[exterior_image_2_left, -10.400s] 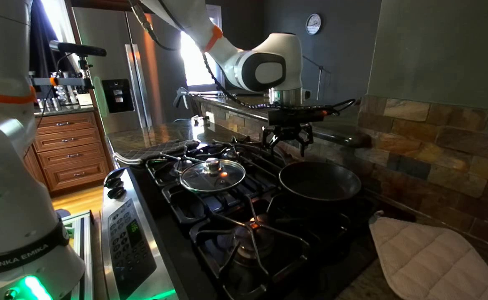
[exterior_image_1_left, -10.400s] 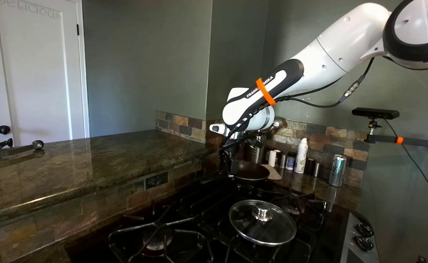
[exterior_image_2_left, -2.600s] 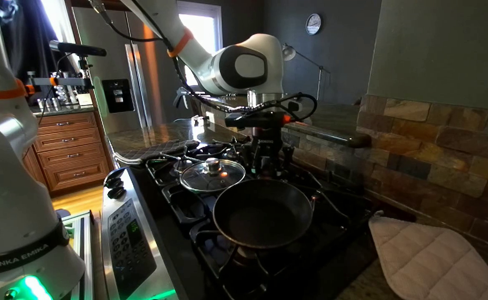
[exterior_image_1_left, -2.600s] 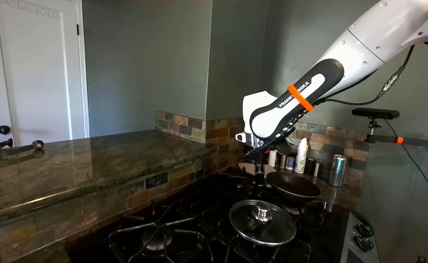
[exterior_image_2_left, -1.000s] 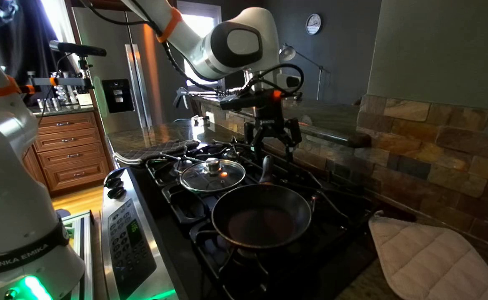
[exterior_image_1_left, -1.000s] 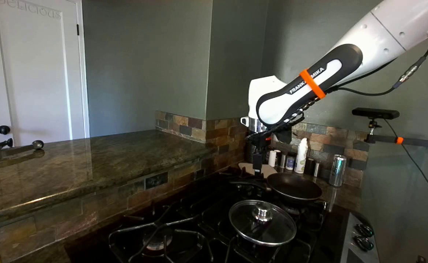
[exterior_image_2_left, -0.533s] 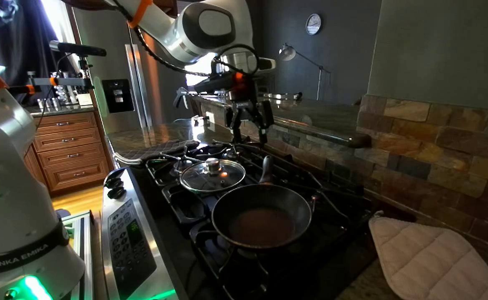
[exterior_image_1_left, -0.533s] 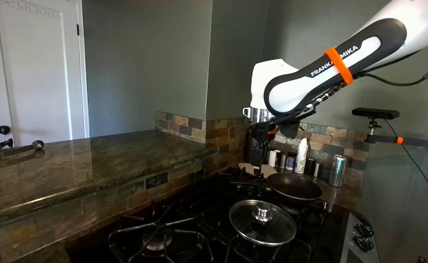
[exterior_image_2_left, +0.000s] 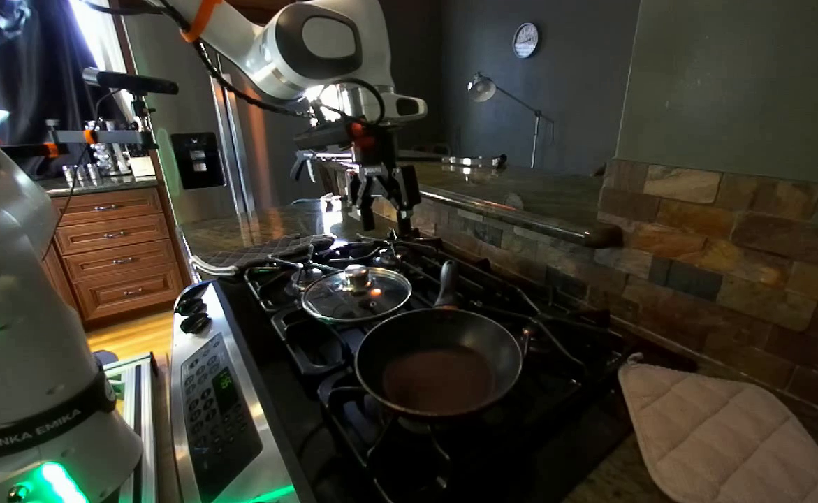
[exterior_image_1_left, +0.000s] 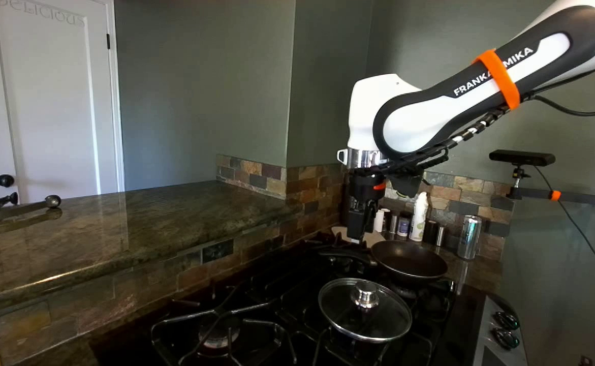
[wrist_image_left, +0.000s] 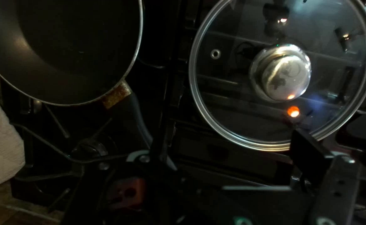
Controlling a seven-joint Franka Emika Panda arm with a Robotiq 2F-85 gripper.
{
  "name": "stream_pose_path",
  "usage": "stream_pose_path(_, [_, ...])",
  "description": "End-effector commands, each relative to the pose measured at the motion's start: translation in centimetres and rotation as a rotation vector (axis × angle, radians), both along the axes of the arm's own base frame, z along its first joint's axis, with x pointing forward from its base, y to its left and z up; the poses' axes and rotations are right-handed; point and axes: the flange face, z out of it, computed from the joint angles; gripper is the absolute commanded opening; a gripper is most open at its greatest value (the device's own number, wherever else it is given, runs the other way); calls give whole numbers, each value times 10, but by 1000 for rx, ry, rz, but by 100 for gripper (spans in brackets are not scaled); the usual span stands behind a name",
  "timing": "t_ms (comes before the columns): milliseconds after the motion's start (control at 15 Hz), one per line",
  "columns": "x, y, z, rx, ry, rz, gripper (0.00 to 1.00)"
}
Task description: Move the pan downwards and put the lid on it
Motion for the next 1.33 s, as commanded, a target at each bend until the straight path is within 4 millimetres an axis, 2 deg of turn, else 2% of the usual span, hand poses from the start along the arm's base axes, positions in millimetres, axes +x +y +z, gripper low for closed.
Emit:
stream_pose_path(0, [0, 0, 0, 1, 1, -1, 100])
stream_pose_path(333, [-15, 17, -5, 87, 50, 107, 100])
stream_pose_path(733, [-42, 2, -23, 162, 111, 60, 100])
stream_pose_path(1267, [-44, 21, -33, 120, 64, 43, 100])
